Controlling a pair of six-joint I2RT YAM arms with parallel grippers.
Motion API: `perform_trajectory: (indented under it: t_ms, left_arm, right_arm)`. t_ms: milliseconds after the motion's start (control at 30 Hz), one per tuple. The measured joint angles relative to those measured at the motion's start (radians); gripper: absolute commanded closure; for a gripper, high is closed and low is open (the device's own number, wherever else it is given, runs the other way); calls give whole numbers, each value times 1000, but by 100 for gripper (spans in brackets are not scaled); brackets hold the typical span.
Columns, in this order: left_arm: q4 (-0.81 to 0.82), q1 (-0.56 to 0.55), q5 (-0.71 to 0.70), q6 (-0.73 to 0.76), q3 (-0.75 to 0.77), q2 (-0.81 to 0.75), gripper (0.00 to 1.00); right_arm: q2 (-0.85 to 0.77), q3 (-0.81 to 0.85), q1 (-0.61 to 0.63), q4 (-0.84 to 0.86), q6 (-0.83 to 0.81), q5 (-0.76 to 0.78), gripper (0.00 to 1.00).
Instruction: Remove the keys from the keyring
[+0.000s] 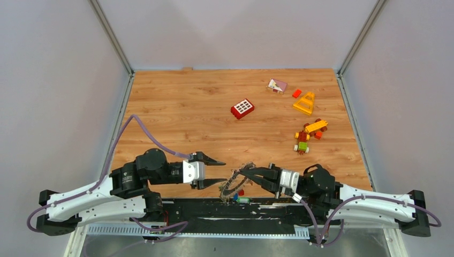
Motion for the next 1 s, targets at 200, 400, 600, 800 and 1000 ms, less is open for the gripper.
perform_trajectory:
  t_ms: [200,400,600,800,1000]
  left_arm:
    - [73,0,31,-32,-22,33,49]
    - [98,0,36,-42,-22,42,56]
    - [111,0,59,-49,-24,43,59]
    - [119,0,86,-61,-31,49,60]
    - [136,0,91,-74,-55,55,70]
  right_arm:
    - [8,35,0,-34,-19,-79,100]
    - [30,44,0,-49,-28,-114,100]
    - [35,44,0,-52,-31,-127,100]
    - [34,44,0,-50,-31,-128,100]
    - [34,44,0,-48,-31,-128,100]
